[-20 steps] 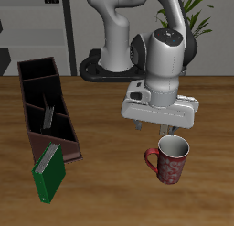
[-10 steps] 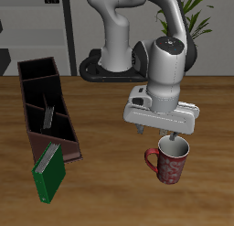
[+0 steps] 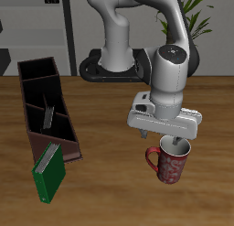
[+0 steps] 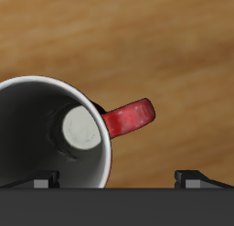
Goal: Place the black book into the right desk caddy's left compartment and place the red mug into the right desk caddy's right compartment
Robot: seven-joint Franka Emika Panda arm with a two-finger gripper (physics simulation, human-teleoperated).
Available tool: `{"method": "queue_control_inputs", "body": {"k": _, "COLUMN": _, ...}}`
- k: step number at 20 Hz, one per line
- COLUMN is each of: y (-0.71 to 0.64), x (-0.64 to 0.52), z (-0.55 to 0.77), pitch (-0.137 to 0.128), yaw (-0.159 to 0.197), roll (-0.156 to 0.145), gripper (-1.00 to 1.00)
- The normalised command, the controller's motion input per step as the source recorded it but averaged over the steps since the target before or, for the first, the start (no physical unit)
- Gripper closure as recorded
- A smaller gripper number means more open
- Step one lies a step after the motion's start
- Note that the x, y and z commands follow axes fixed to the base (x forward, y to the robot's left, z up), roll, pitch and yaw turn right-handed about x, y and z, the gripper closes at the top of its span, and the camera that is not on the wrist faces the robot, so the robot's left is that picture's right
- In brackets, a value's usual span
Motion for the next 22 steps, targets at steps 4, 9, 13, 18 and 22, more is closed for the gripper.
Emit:
{"method": "queue_control_inputs", "body": {"k": 4, "y": 0.02, "x": 0.03, "z": -0.27, "pitch": 0.046, "yaw": -0.021, "roll": 0.015, "gripper": -1.00}}
{"method": "queue_control_inputs", "body": {"k": 9, "y": 0.06, "x": -0.01, "z": -0.11, "pitch": 0.032, "yaw": -0.033, "roll": 0.036, "gripper": 1.00}}
{"method": "queue_control_inputs", "body": {"k": 13, "y": 0.02, "x": -0.06, "z": 0.08, "pitch": -0.014, "yaw": -0.003, "roll": 0.019, "gripper": 1.00}}
{"method": "queue_control_inputs", "body": {"k": 18, "y": 0.01, "x": -0.08, "z": 0.20, "pitch": -0.028, "yaw": 0.015, "roll": 0.015, "gripper": 1.00}}
{"method": "queue_control_inputs", "body": {"k": 22, "y": -0.11, "x": -0.05, "z": 0.33, "pitch": -0.041, "yaw": 0.037, "roll": -0.004, "gripper": 1.00}}
